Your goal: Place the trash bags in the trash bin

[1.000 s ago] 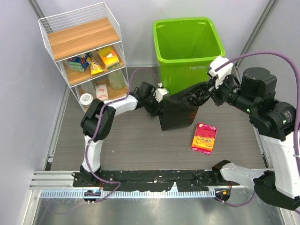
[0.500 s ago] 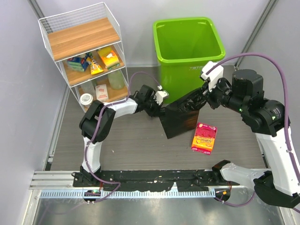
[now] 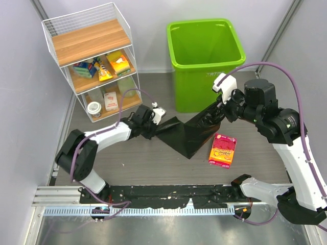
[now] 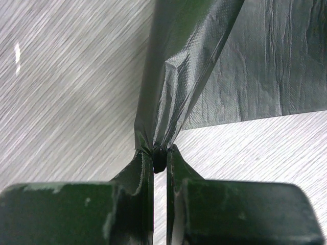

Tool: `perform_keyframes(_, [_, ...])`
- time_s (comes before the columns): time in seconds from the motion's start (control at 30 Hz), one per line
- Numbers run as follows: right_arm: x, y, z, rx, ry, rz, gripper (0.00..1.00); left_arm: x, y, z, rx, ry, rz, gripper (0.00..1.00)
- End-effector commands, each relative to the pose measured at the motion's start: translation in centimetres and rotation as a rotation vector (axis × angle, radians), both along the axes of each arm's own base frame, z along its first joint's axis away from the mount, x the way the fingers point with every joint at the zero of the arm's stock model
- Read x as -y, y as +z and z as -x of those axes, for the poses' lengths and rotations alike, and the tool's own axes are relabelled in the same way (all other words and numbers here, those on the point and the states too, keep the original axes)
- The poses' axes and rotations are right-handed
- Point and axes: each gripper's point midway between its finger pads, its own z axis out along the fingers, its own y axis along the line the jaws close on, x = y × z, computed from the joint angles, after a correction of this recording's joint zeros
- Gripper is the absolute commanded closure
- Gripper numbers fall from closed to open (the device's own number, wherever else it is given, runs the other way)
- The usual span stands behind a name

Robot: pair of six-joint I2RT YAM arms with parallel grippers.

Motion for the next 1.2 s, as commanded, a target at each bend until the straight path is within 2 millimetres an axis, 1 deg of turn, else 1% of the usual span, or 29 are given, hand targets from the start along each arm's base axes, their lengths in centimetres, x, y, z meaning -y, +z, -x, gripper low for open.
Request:
perform_keyframes(0.0, [0.3, 2.2, -0.8, 0.087, -0.024, -0.019, 0.99, -3.8, 2.3, -0.8, 0.091, 0.169, -0.038, 1.0])
perform_keyframes(0.1, [0.4, 3.6, -0.9, 0.12, -0.03, -0.034, 0.98, -5.6, 2.9, -0.1, 0.066, 0.213, -0.046, 1.0])
perform_keyframes(0.2, [0.5, 4.1, -0.8, 0.134, -0.032, -0.038, 0.99, -7.2, 3.6, 0.7, 0.038, 0.241, -0.062, 1.0])
perform_keyframes(0.27, [0.5, 4.0, -0.8, 0.132, -0.031, -0.036, 0.99, -7.6, 3.6, 1.5, 0.009, 0.233, -0.069, 1.0])
perform_keyframes(0.33, [0.5, 3.5, -0.8, 0.123, -0.029, -0.03, 0.99, -7.1, 3.4, 2.5, -0.027, 0.186, -0.054, 0.99])
perform_keyframes(0.47, [0.6, 2.8, -0.6, 0.109, -0.028, -0.02, 0.98, -6.3, 3.0, 3.1, -0.059, 0.131, -0.026, 0.85])
perform_keyframes(0.6, [1.2, 3.1, -0.4, 0.124, -0.03, 0.0, 0.99, -5.4, 3.0, 3.1, -0.066, 0.078, 0.0, 0.6])
perform_keyframes(0.7, [1.4, 3.8, 0.0, 0.147, -0.027, 0.001, 0.99, -5.3, 3.4, 2.0, -0.028, 0.1, -0.001, 0.46])
perform_keyframes(0.83, [1.9, 5.4, 0.3, 0.193, -0.035, -0.009, 0.99, -5.1, 4.3, 0.2, 0.038, 0.12, 0.003, 0.39])
perform_keyframes(0.9, [2.0, 7.0, 0.4, 0.234, -0.04, -0.026, 0.98, -4.7, 4.8, -0.8, 0.076, 0.112, 0.007, 0.37])
perform_keyframes(0.93, [2.6, 7.5, 0.2, 0.253, -0.074, -0.018, 0.98, -4.5, 5.1, -1.6, 0.096, 0.114, 0.01, 0.37])
perform_keyframes(0.97, [2.9, 8.7, 0.4, 0.284, -0.083, -0.034, 0.98, -4.0, 5.6, -2.2, 0.111, 0.106, 0.018, 0.37])
perform_keyframes(1.0, [3.2, 9.3, 0.4, 0.299, -0.096, -0.038, 0.98, -3.7, 5.8, -2.9, 0.119, 0.108, 0.023, 0.37])
perform_keyframes(1.03, [3.4, 10.8, 0.6, 0.337, -0.102, -0.057, 0.99, -3.2, 5.9, -3.1, 0.114, 0.097, 0.03, 0.37])
perform_keyframes(1.07, [3.6, 11.5, 0.6, 0.355, -0.116, -0.064, 0.99, -2.6, 6.2, -3.5, 0.113, 0.083, 0.047, 0.37])
perform_keyframes(1.1, [3.9, 13.1, 1.0, 0.393, -0.122, -0.086, 0.99, -2.1, 6.3, -3.6, 0.104, 0.07, 0.06, 0.37])
perform_keyframes(1.13, [4.0, 13.9, 1.1, 0.411, -0.125, -0.099, 0.98, -1.6, 6.5, -3.7, 0.097, 0.054, 0.078, 0.36])
perform_keyframes(1.17, [4.1, 15.2, 1.5, 0.438, -0.128, -0.123, 0.99, -1.1, 6.8, -3.7, 0.094, 0.038, 0.092, 0.36])
